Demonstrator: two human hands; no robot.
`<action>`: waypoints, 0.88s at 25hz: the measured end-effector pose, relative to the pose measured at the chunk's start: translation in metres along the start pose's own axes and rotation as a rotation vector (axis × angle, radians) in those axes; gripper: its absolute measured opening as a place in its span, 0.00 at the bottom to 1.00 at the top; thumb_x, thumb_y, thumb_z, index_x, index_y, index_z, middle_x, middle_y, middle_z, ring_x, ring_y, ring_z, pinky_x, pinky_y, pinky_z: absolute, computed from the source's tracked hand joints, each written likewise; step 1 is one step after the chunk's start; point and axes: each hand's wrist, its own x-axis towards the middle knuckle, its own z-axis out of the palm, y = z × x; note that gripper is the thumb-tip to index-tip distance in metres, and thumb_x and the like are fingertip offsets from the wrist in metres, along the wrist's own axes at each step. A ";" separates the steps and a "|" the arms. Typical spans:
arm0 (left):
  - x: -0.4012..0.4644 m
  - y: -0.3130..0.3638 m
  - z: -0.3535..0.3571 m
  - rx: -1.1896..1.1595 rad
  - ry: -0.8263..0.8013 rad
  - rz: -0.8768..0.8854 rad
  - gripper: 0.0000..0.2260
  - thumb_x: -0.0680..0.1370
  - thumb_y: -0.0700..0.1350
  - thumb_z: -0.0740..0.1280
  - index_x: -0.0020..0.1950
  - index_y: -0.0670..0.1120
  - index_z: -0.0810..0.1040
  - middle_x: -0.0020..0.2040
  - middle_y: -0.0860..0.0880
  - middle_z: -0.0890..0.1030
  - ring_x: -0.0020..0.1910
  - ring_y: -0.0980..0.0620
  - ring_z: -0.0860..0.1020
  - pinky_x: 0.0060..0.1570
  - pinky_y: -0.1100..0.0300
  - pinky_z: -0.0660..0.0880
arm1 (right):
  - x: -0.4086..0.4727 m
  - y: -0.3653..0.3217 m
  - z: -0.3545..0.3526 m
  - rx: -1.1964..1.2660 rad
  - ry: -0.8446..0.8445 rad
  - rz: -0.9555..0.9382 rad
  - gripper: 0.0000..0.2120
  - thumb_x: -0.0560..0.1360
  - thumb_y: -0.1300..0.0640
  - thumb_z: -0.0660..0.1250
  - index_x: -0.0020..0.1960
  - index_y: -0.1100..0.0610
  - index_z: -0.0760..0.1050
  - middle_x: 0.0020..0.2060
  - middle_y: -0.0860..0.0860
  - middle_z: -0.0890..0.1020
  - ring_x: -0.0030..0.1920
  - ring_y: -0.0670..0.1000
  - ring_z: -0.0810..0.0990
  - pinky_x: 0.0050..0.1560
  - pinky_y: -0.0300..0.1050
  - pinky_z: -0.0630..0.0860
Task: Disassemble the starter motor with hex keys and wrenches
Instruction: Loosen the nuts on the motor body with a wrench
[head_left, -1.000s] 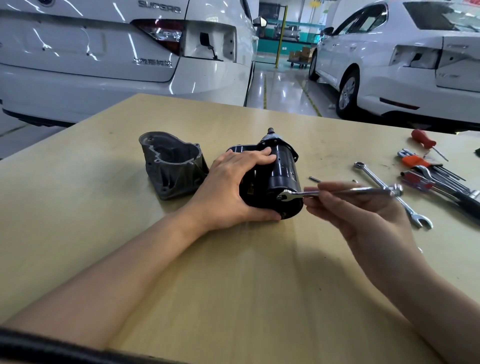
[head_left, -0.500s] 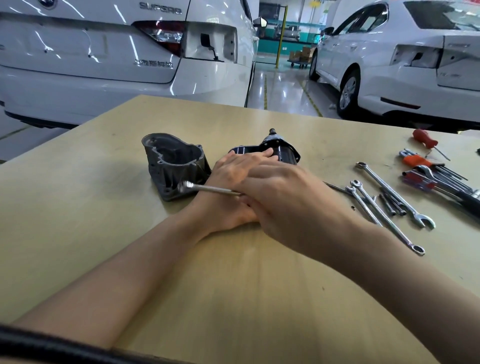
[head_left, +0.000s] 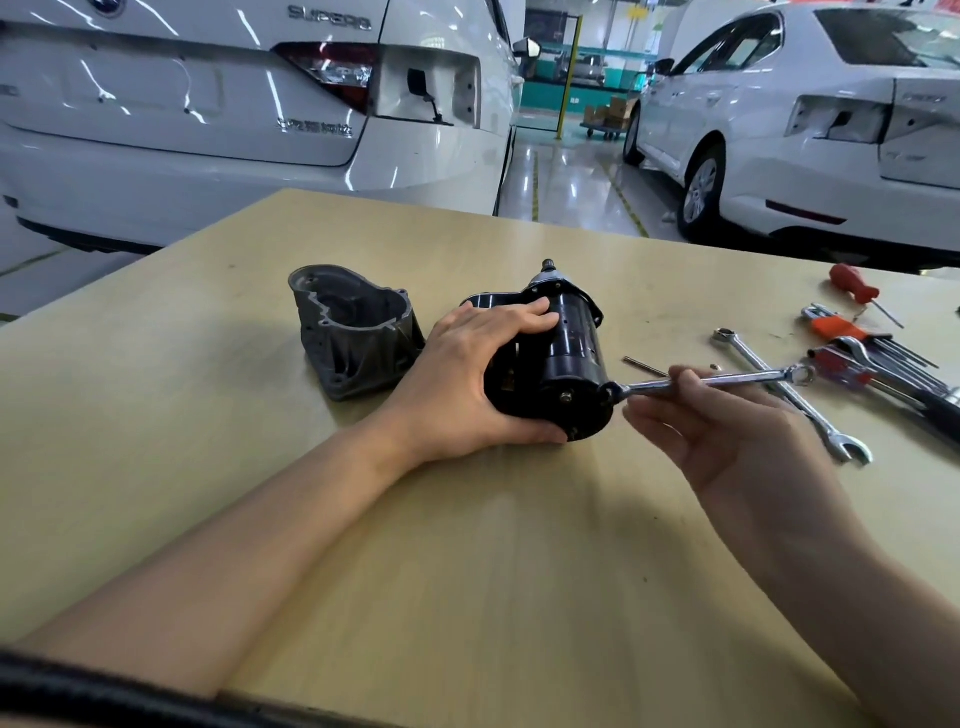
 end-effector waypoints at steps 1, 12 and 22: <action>0.000 0.000 0.000 -0.005 0.002 -0.004 0.39 0.60 0.54 0.82 0.68 0.49 0.74 0.71 0.53 0.72 0.70 0.58 0.68 0.73 0.46 0.57 | 0.000 0.002 0.001 0.036 0.000 0.038 0.05 0.75 0.68 0.61 0.43 0.65 0.74 0.33 0.57 0.81 0.36 0.56 0.83 0.40 0.46 0.81; -0.001 0.000 0.000 -0.011 0.008 -0.009 0.39 0.59 0.54 0.82 0.68 0.50 0.74 0.71 0.55 0.72 0.69 0.62 0.66 0.74 0.48 0.56 | -0.010 0.008 0.010 0.063 -0.064 -0.007 0.05 0.67 0.64 0.66 0.42 0.64 0.75 0.35 0.57 0.83 0.41 0.59 0.85 0.44 0.47 0.82; 0.000 0.001 0.001 -0.015 0.003 -0.013 0.39 0.60 0.54 0.82 0.68 0.50 0.74 0.71 0.55 0.72 0.70 0.59 0.67 0.74 0.48 0.55 | -0.004 -0.006 0.023 -0.629 -0.179 -0.488 0.08 0.76 0.66 0.66 0.43 0.55 0.78 0.34 0.48 0.84 0.36 0.45 0.83 0.40 0.36 0.77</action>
